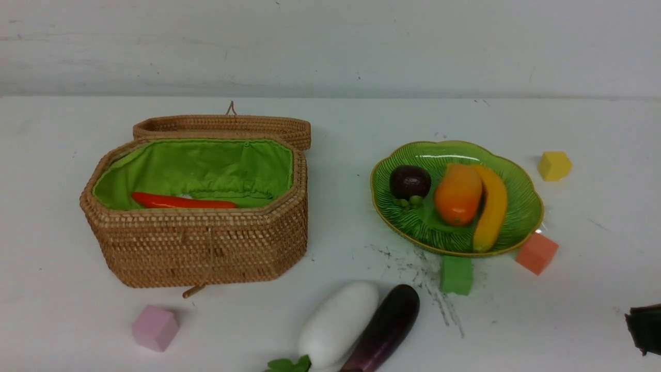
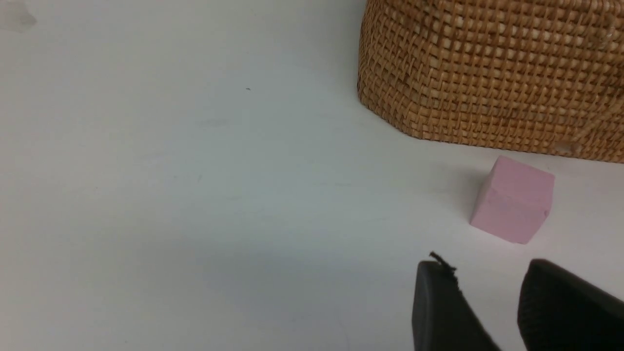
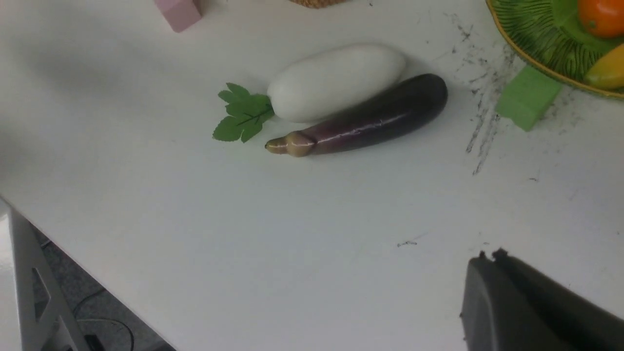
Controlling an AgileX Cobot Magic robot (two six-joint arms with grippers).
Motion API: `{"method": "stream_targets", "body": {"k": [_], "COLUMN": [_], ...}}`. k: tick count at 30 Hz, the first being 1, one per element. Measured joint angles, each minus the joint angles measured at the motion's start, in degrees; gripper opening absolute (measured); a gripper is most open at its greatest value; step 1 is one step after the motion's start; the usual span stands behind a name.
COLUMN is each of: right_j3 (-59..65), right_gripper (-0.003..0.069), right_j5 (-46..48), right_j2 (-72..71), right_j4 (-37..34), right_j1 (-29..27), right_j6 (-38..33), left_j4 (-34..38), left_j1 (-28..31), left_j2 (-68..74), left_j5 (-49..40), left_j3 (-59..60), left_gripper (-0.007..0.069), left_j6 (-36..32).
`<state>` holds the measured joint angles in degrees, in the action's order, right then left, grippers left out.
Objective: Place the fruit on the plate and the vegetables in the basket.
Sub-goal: Grab an eggplant with your right arm and place it in the basket on the left.
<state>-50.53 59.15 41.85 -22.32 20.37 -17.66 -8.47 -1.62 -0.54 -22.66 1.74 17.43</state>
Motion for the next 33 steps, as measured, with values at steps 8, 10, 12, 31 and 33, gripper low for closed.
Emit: {"method": "stream_targets", "body": {"k": [8, 10, 12, 31, 33], "right_j3": [0.0, 0.0, 0.0, -0.7, -2.5], "right_gripper": [-0.0003, 0.0000, 0.0007, 0.0643, 0.0672], "right_j5": [-0.2, -0.2, -0.7, -4.7, -6.3], "right_j2": [0.0, 0.0, 0.2, 33.6, 37.8], "right_j4": [0.0, 0.0, 0.0, -13.0, -12.6], "right_j1": [0.0, 0.0, 0.0, 3.2, 5.4], "right_j6": [0.1, 0.1, 0.1, -2.1, -1.2], "left_j4": [0.0, 0.0, 0.0, 0.0, 0.0], "left_j1": [0.0, 0.0, 0.0, 0.0, 0.0], "left_j2": [0.0, 0.0, 0.0, 0.0, 0.0], "left_j5": [0.0, 0.0, 0.0, 0.0, 0.0], "left_j3": [0.0, 0.0, 0.0, 0.0, 0.0], "left_gripper": [0.0239, 0.0239, 0.0239, 0.0239, 0.0239], "left_j6": [0.0, 0.0, 0.0, 0.0, 0.0]}}
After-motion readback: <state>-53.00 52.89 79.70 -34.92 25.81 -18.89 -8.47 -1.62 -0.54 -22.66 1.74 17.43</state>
